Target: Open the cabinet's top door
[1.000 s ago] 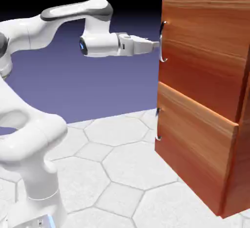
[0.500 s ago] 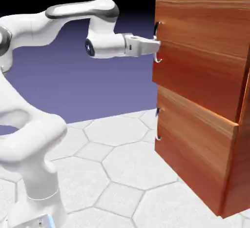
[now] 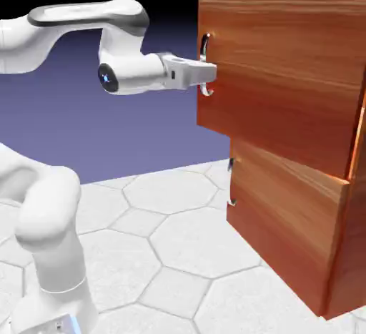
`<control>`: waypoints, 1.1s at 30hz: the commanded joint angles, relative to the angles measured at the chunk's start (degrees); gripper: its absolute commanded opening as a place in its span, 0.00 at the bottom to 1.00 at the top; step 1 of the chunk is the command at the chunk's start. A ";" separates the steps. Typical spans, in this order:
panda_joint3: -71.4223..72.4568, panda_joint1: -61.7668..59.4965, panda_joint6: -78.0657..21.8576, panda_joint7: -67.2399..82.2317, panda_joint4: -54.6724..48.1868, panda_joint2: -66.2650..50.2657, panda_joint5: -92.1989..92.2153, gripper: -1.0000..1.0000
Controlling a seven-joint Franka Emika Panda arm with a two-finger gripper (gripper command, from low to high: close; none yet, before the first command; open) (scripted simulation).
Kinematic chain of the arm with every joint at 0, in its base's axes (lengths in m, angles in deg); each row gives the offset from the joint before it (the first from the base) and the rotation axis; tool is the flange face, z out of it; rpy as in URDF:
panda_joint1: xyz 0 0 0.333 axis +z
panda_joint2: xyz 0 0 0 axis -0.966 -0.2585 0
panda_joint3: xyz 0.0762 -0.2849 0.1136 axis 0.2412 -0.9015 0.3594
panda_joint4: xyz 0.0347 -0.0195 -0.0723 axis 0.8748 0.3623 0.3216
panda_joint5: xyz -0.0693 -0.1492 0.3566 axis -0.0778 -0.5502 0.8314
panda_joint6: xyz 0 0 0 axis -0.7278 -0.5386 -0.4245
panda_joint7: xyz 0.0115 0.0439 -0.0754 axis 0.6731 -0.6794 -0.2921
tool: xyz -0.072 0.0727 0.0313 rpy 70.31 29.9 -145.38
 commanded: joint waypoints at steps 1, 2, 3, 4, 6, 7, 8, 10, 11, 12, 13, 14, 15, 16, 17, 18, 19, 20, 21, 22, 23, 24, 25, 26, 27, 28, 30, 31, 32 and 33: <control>-1.70 2.08 -0.06 -0.62 1.10 0.72 -1.64 0.00; -3.40 4.16 -0.12 -1.25 2.18 1.49 -3.33 0.00; -5.10 6.24 -0.13 -1.91 3.24 2.30 -5.09 0.00; -6.81 8.31 -0.08 -2.60 4.28 3.17 -6.90 0.00; -10.20 12.47 0.19 -4.11 6.31 5.01 -10.73 0.00; -11.88 14.54 0.42 -4.93 7.29 6.00 -12.74 0.00; -13.54 16.62 0.72 -5.80 8.25 7.02 -14.81 0.00; -16.79 20.77 1.56 -7.73 10.11 9.18 -19.20 0.00; -18.38 22.85 2.09 -8.82 11.01 10.30 -21.52 0.00; -19.92 24.93 2.71 -10.00 11.88 11.45 -23.93 0.00; -21.39 26.99 3.41 -11.27 12.73 12.62 -26.41 0.00; -22.74 28.90 4.12 -12.65 13.55 13.75 -28.90 0.00; -23.89 30.56 4.73 -14.16 14.34 14.84 -31.39 0.00; -24.83 31.90 5.19 -15.85 15.11 15.86 -33.88 0.00; -25.58 32.93 5.48 -17.69 15.87 16.84 -36.37 0.00; -26.16 33.64 5.57 -19.66 16.64 17.80 -38.87 0.00; -26.62 34.07 5.44 -21.75 17.40 18.73 -41.36 0.00; -26.98 34.23 5.09 -23.91 18.19 19.68 -43.85 0.00; -27.30 34.14 4.50 -26.12 18.98 20.65 -46.34 0.00; -27.59 33.81 3.67 -28.35 19.79 21.68 -48.84 0.00; -27.89 33.26 2.56 -30.58 20.60 22.78 -51.33 0.00; -28.23 32.50 1.19 -32.78 21.43 23.98 -53.82 0.00; -28.66 31.55 -0.47 -34.91 22.26 25.31 -56.31 0.00; -29.22 30.45 -2.40 -36.94 23.07 26.74 -58.80 0.00; -29.96 29.24 -4.57 -38.83 23.85 28.28 -61.30 0.00; -30.89 27.96 -6.95 -40.57 24.58 29.89 -63.79 0.00; -33.26 25.38 -11.94 -43.44 25.77 33.05 -68.52 0.00; -34.65 24.15 -14.43 -44.55 26.20 34.49 -70.72 0.00; -36.16 22.96 -16.92 -45.49 26.53 35.85 -72.84 0.00; -37.79 21.80 -19.41 -46.30 26.76 37.10 -74.91 0.00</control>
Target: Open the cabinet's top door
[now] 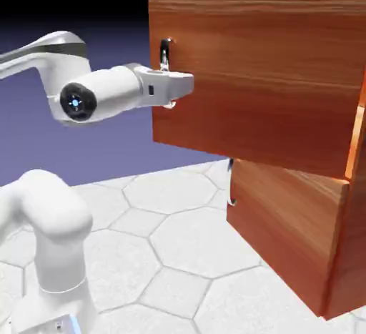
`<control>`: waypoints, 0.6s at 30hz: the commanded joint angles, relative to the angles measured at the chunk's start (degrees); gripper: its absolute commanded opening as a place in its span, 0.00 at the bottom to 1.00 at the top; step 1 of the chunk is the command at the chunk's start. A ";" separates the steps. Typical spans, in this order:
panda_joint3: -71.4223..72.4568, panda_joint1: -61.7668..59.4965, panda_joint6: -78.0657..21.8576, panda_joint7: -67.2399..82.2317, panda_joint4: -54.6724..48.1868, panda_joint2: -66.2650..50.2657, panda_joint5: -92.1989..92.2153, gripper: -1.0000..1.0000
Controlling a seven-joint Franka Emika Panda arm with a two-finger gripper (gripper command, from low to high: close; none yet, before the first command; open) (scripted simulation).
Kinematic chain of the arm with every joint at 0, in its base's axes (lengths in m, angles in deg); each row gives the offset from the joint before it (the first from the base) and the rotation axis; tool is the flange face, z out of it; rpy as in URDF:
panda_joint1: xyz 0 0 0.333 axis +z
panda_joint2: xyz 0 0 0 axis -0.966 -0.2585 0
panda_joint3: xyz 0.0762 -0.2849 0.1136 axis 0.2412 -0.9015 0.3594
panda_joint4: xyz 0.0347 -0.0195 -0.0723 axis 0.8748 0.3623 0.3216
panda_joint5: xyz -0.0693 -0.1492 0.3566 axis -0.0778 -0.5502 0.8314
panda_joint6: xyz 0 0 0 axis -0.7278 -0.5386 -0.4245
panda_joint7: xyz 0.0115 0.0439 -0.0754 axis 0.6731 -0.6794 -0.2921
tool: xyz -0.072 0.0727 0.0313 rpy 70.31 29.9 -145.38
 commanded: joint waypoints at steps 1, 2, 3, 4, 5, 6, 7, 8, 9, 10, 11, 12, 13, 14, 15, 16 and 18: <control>-1.69 -1.10 -2.44 -0.70 0.15 1.11 -1.71 0.00; -3.53 -2.18 -4.93 -1.27 0.18 2.14 -3.70 0.00; -5.46 -3.21 -7.43 -1.75 0.10 3.05 -5.65 0.00; -7.47 -4.19 -9.92 -2.13 -0.08 3.83 -7.57 0.00; -9.53 -5.09 -12.40 -2.44 -0.37 4.48 -9.47 0.00; -11.61 -5.90 -14.83 -2.68 -0.76 5.00 -11.29 0.00; -13.69 -6.60 -17.21 -2.86 -1.24 5.38 -13.07 0.00; -15.76 -7.20 -19.56 -2.99 -1.83 5.65 -14.79 0.00; -17.84 -7.69 -21.89 -3.07 -2.52 5.80 -16.48 0.00; -19.92 -8.07 -24.21 -3.12 -3.32 5.86 -18.14 0.00; -22.00 -8.32 -26.53 -3.15 -4.23 5.82 -19.77 0.00; -24.07 -8.44 -28.87 -3.16 -5.27 5.69 -21.38 0.00; -26.15 -8.40 -31.23 -3.15 -6.44 5.49 -22.98 0.00; -28.23 -8.20 -33.64 -3.12 -7.76 5.20 -24.57 0.00; -30.30 -7.83 -36.11 -3.10 -9.24 4.85 -26.14 0.00; -32.34 -7.27 -38.60 -3.08 -10.88 4.44 -27.67 0.00; -36.22 -5.61 -43.58 -3.07 -14.55 3.53 -30.56 0.00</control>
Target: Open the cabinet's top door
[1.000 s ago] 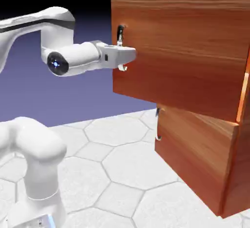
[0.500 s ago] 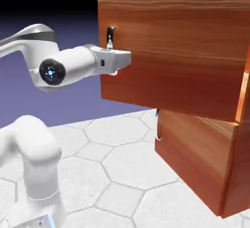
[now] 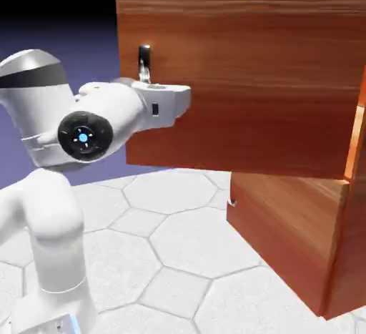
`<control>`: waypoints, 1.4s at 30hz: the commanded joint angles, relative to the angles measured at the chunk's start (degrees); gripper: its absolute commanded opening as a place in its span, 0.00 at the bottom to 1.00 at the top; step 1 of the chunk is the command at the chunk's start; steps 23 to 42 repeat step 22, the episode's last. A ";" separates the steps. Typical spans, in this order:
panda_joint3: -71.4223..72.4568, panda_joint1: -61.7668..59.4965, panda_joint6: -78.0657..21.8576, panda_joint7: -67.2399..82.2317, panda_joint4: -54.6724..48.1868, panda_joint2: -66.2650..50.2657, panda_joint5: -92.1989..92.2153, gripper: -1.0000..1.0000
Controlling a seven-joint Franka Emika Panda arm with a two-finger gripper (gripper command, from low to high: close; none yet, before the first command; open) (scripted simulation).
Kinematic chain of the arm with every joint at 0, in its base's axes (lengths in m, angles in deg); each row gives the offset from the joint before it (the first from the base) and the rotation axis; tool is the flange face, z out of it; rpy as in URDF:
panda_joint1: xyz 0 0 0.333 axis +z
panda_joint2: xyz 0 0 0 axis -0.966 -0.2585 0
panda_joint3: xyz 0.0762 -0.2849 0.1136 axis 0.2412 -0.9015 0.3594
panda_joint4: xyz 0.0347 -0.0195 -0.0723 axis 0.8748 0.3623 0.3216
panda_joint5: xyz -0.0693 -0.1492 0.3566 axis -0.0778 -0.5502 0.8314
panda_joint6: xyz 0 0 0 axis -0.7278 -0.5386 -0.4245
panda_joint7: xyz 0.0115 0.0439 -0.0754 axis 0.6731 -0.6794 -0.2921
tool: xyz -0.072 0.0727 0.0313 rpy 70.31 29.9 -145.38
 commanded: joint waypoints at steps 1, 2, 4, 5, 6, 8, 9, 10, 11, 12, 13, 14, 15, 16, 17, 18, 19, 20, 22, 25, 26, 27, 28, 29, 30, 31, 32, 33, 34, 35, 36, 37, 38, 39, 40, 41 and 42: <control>-1.82 1.10 -2.43 -0.04 -2.04 -0.48 -1.39 0.00; -3.51 2.31 -4.84 -0.08 -4.11 -0.94 -2.61 0.00; -6.43 4.96 -9.32 -0.24 -8.27 -1.78 -4.70 0.00; -7.70 6.36 -11.43 -0.35 -10.34 -2.15 -5.59 0.00; -8.88 7.80 -13.47 -0.48 -12.42 -2.49 -6.40 0.00; -10.97 10.78 -17.37 -0.80 -16.57 -3.10 -7.79 0.00; -11.90 12.30 -19.25 -0.98 -18.65 -3.36 -8.40 0.00; -12.77 13.84 -21.08 -1.19 -20.73 -3.61 -8.94 0.00; -13.57 15.39 -22.88 -1.41 -22.80 -3.83 -9.44 0.00; -14.32 16.95 -24.65 -1.64 -24.88 -4.04 -9.88 0.00; -15.03 18.52 -26.38 -1.90 -26.96 -4.23 -10.28 0.00; -15.68 20.10 -28.09 -2.17 -29.03 -4.40 -10.64 0.00; -16.29 21.68 -29.77 -2.45 -31.11 -4.57 -10.96 0.00; -16.86 23.26 -31.42 -2.75 -33.19 -4.71 -11.24 0.00; -17.40 24.85 -33.05 -3.07 -35.26 -4.85 -11.49 0.00; -17.90 26.43 -34.66 -3.40 -37.34 -4.98 -11.70 0.00; -18.36 28.01 -36.23 -3.75 -39.41 -5.10 -11.87 0.00; -18.79 29.57 -37.77 -4.11 -41.45 -5.22 -12.01 0.00; -18.93 30.10 -38.29 -4.23 -42.14 -5.25 -12.06 1.00; -18.93 30.10 -38.29 -4.23 -42.14 -5.25 -12.06 1.00; -18.93 30.10 -38.29 -4.23 -42.14 -5.25 -12.06 1.00; -18.93 30.10 -38.29 -4.23 -42.14 -5.25 -12.06 1.00; -18.93 30.10 -38.29 -4.23 -42.14 -5.25 -12.06 1.00; -18.93 30.10 -38.29 -4.23 -42.14 -5.25 -12.06 1.00; -18.93 30.10 -38.29 -4.23 -42.14 -5.25 -12.06 1.00; -18.93 30.10 -38.29 -4.23 -42.14 -5.25 -12.06 1.00; -18.93 30.10 -38.29 -4.23 -42.14 -5.25 -12.06 1.00; -18.93 30.10 -38.29 -4.23 -42.14 -5.25 -12.06 1.00; -18.93 30.10 -38.29 -4.23 -42.14 -5.25 -12.06 1.00; -18.93 30.10 -38.29 -4.23 -42.14 -5.25 -12.06 1.00; -18.93 30.10 -38.29 -4.23 -42.14 -5.25 -12.06 1.00; -18.93 30.10 -38.29 -4.23 -42.14 -5.25 -12.06 1.00; -18.93 30.10 -38.29 -4.23 -42.14 -5.25 -12.06 1.00; -18.93 30.10 -38.29 -4.23 -42.14 -5.25 -12.06 1.00; -18.93 30.10 -38.29 -4.23 -42.14 -5.25 -12.06 1.00; -18.93 30.10 -38.29 -4.23 -42.14 -5.25 -12.06 1.00; -18.93 30.10 -38.29 -4.23 -42.14 -5.25 -12.06 1.00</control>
